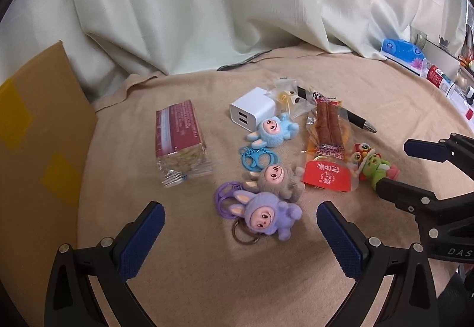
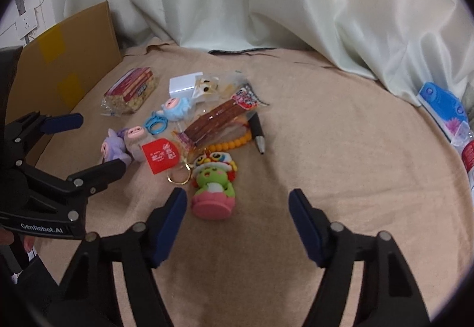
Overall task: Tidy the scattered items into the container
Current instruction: 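Grasp the purple plush doll with the left tool while the right tool grasps the frog keychain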
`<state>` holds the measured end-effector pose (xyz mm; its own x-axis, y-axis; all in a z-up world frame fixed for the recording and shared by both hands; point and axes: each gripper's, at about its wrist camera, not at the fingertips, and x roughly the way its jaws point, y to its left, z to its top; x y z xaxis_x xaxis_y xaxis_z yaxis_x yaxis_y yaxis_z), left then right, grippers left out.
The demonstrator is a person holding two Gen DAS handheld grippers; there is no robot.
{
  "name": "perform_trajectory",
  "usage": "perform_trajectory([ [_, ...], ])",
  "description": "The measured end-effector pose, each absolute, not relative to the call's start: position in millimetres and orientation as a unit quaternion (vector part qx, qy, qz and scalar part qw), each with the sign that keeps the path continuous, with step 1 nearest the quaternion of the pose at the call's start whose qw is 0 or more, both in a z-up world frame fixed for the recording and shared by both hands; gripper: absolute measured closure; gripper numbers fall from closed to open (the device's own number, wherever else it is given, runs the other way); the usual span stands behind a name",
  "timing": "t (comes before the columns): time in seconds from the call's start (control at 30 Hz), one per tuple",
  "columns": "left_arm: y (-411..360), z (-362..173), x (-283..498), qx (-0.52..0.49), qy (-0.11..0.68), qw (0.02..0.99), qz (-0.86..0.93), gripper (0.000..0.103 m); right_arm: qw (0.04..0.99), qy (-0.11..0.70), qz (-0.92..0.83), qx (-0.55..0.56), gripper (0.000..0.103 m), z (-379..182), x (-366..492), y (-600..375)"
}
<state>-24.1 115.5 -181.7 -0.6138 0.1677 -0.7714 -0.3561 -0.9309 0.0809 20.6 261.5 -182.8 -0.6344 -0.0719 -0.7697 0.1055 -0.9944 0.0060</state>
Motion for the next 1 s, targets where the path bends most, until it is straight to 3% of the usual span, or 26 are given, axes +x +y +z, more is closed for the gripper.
perform_trajectory([
  [0.37, 113, -200, -31, -0.435, 0.091, 0.156, 0.882, 0.0, 0.061, 0.021, -0.898, 0.436, 0.028, -188, 12, 255],
  [0.77, 113, -203, -31, -0.435, 0.065, 0.18, 0.88, 0.001, 0.062, 0.017, -0.895, 0.442, 0.049, -190, 12, 256],
  [0.8, 113, -203, -31, -0.434, 0.066, 0.184, 0.879, 0.003, 0.064, 0.012, -0.894, 0.443, 0.056, -190, 12, 257],
  [0.87, 113, -201, -30, -0.429, 0.065, 0.184, 0.882, 0.024, 0.068, -0.001, -0.894, 0.444, 0.067, -190, 12, 259],
  [1.0, 111, -198, -29, -0.424, 0.068, 0.184, 0.884, 0.047, 0.07, -0.008, -0.892, 0.446, 0.067, -191, 11, 261],
])
